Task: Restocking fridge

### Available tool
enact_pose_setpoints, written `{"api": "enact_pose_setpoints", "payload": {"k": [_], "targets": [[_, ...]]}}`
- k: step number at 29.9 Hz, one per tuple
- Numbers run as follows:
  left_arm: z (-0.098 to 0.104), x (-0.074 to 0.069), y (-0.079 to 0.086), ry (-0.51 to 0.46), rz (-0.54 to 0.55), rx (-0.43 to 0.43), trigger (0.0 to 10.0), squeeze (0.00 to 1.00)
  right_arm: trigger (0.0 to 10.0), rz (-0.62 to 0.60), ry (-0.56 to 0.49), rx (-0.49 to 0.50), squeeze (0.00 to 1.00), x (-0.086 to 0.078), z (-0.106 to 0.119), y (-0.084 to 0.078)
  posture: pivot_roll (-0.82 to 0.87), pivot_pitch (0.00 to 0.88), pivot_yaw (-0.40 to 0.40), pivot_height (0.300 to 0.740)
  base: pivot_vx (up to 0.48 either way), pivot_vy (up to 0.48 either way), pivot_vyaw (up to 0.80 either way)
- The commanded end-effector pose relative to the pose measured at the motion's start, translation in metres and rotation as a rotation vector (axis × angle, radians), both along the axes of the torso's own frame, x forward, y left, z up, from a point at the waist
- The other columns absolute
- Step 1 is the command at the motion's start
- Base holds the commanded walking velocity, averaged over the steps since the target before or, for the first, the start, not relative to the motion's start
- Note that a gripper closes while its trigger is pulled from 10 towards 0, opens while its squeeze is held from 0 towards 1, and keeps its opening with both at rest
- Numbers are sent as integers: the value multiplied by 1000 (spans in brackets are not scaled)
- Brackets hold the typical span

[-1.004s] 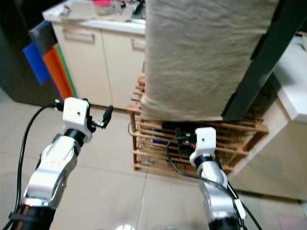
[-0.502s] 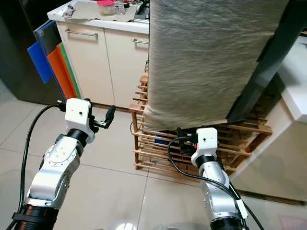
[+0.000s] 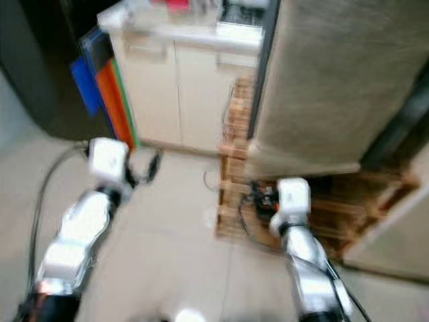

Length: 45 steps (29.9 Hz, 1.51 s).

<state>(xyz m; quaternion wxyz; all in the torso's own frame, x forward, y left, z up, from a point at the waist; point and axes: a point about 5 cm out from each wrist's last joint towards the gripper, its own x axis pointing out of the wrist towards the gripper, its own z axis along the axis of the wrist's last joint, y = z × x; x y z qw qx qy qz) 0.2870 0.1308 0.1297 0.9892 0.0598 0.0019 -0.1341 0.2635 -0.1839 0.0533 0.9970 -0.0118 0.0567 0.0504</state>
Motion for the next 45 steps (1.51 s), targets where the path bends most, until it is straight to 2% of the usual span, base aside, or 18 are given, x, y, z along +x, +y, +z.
{"api": "enact_pose_setpoints", "payload": {"k": [1,6,14,19,22,32,45], "targets": [[4,3,6,-13,10,9,10000,0,10000,29,-23,4,0,2,5,5,14,0,-27,740,0,469,-606],[0,6,10,0,34,33,10000,0,10000,43,-20,-14,0,-6,1,4,11,0,-26,740,0,461,-568],[-9,7,14,25,43,57,10000,0,10000,11,3,-35,0,-22,-6,-10,-5,0,-20,740,0,450,-563],[-13,9,22,28,99,91,10000,0,10000,2,17,-52,0,-29,-13,-17,-11,0,-18,740,276,394,-559],[-13,10,26,29,116,82,10000,0,10000,17,-18,-86,0,-29,-12,-17,-13,0,-15,736,0,0,-138],[-5,13,34,-9,170,69,10000,0,10000,30,2,-74,0,-30,-26,-14,-5,0,-15,736,395,52,0],[-3,14,31,-17,146,72,10000,0,10000,15,47,-79,0,-25,-44,-20,-6,0,-8,736,474,0,0]]}}
